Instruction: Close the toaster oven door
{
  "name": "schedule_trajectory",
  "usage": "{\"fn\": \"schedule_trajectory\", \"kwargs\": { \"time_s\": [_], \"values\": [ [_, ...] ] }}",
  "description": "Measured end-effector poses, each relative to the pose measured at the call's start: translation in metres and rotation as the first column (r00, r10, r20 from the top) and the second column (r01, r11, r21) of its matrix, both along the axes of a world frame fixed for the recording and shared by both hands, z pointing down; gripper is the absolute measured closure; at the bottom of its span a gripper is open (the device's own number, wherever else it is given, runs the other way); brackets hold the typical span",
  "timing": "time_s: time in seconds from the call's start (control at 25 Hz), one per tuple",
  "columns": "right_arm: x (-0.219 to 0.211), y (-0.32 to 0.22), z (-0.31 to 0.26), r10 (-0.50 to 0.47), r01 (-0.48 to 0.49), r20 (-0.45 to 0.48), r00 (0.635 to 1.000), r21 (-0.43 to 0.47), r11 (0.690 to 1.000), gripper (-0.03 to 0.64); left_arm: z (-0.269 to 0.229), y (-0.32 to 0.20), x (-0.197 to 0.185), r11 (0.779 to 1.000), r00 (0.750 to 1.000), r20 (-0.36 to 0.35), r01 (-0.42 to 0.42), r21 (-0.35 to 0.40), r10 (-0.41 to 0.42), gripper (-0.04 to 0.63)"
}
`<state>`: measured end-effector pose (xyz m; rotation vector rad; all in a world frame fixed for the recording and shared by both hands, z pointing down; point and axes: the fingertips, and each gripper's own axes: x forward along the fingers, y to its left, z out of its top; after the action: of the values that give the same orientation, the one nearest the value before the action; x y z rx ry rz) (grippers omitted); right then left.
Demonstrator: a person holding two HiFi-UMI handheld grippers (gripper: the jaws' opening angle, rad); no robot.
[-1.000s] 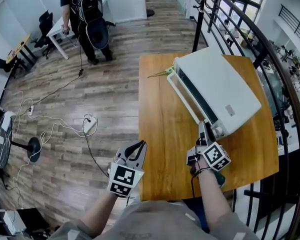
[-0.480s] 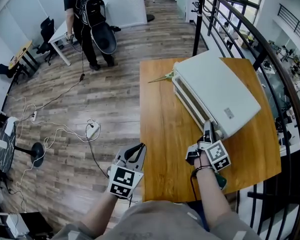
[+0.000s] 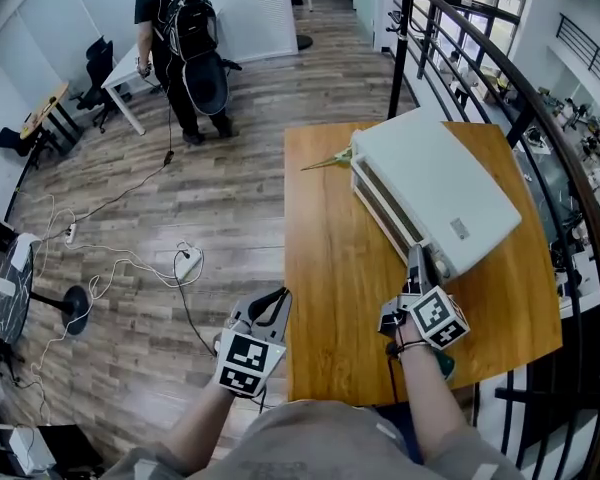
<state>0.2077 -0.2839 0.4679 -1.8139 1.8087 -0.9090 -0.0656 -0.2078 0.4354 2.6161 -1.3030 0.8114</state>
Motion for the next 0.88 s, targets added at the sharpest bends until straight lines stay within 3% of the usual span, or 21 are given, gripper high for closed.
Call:
{"fn": "schedule_trajectory", "kwargs": {
  "time_s": [0.16,0.28,0.4,0.48,0.88],
  "values": [
    [-0.025,0.007,-0.029,-0.126,0.134,-0.161,0.979,0.039,0.99,0.527,-0.012,0.0,-0.005,1.0,1.0,-0.004,-0.001,0.028,0.001,0.571],
    [-0.045,0.013,-0.05,-0.21,0.234,-0.33,0.92,0.033,0.972,0.541,-0.027,-0.003,-0.008,0.999,1.0,-0.029,0.009,0.05,-0.008,0.571],
    [-0.064,0.023,-0.072,-0.267,0.317,-0.45,0.852,0.039,0.948,0.547,-0.051,-0.002,-0.009,0.991,1.0,0.012,-0.007,0.133,0.005,0.571],
    [-0.076,0.033,-0.086,-0.295,0.362,-0.493,0.818,0.044,0.931,0.549,-0.066,0.002,-0.009,0.984,0.999,0.026,-0.026,0.178,0.022,0.571],
    [-0.125,0.091,-0.167,-0.371,0.548,-0.606,0.703,0.13,0.826,0.555,-0.146,0.03,-0.021,0.946,0.997,-0.059,-0.027,0.322,0.049,0.571]
  ]
}}
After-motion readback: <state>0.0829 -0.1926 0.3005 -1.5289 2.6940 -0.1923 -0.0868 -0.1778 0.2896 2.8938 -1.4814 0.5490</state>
